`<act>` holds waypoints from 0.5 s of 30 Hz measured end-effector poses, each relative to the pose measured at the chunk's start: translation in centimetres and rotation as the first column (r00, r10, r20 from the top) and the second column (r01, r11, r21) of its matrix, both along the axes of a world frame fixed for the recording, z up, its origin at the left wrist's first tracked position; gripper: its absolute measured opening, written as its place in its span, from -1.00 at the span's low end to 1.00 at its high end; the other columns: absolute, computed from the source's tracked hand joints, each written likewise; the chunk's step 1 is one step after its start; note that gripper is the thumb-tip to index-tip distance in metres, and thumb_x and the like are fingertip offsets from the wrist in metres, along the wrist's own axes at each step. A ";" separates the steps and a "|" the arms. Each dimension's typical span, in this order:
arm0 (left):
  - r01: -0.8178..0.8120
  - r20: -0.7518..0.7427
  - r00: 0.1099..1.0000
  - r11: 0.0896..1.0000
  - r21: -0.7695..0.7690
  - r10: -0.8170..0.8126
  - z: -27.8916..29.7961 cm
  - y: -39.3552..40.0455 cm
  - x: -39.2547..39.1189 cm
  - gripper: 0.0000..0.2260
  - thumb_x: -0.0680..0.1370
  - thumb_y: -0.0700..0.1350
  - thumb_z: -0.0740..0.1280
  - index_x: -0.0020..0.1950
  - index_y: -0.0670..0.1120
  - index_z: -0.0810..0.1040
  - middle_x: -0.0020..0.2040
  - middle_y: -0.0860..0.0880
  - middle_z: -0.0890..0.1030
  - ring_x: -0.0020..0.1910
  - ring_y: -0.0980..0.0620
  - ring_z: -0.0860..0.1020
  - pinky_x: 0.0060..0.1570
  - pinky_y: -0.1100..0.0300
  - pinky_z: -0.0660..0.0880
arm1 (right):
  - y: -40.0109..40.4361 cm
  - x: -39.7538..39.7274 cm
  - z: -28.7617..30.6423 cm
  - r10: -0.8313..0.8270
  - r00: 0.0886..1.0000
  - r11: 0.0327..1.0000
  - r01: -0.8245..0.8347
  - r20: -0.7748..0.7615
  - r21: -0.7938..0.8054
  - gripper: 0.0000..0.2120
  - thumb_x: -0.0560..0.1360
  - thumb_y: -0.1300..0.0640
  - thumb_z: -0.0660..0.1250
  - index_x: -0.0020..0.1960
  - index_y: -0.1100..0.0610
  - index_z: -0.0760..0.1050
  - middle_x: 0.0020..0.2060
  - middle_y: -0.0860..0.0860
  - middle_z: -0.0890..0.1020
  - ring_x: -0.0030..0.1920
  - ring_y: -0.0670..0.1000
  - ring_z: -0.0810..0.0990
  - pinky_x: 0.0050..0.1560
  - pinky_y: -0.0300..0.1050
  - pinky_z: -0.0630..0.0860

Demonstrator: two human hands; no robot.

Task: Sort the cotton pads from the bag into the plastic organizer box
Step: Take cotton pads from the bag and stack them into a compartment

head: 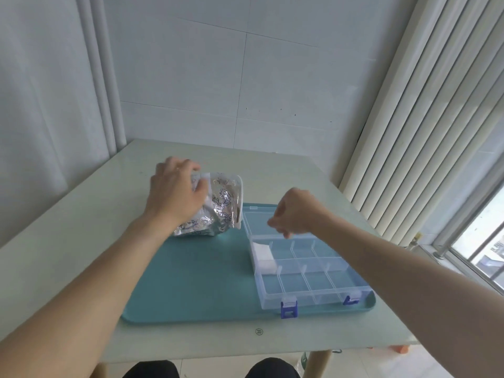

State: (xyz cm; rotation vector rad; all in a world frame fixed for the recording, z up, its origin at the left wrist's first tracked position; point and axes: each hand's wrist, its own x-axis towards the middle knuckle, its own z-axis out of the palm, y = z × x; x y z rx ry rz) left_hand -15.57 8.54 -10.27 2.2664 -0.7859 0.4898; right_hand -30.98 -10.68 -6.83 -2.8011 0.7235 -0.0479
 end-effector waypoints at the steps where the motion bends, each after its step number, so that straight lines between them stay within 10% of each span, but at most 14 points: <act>1: -0.062 -0.121 0.990 0.996 0.063 0.069 -0.8 0.3 0.8 -0.61 0.61 0.07 0.24 0.38 -0.07 0.48 0.33 -0.21 0.41 0.33 -0.28 0.35 0.33 -0.11 0.31 | -0.1 0.6 0.4 -0.010 0.996 0.998 0.005 0.089 0.056 -0.81 0.47 0.18 0.37 -0.28 0.12 0.69 -0.42 -0.01 0.69 -0.46 -0.17 0.57 -0.32 -0.29 0.56; 6: 0.162 -0.397 0.895 0.977 -0.136 -0.204 -5.2 1.3 2.5 -0.53 0.65 0.14 0.16 0.55 0.06 0.24 0.49 -0.14 0.36 0.48 -0.08 0.31 0.40 0.12 0.23 | 0.8 5.4 0.1 -0.127 0.943 0.792 -0.091 0.308 0.604 -0.77 0.50 0.48 0.31 -0.12 0.18 0.57 -0.12 0.18 0.66 -0.09 0.14 0.70 0.14 0.06 0.64; 15: 0.205 -0.404 0.877 0.963 -0.172 -0.259 -6.0 2.3 3.6 -0.61 0.68 0.12 0.05 0.50 0.11 0.29 0.16 -0.15 0.61 -0.02 -0.12 0.57 -0.04 0.16 0.36 | 0.9 9.4 -1.7 0.143 0.989 0.803 -0.140 0.041 0.579 -0.39 0.46 0.33 0.48 0.46 0.15 0.38 0.14 0.29 0.62 -0.06 0.14 0.64 -0.05 -0.13 0.63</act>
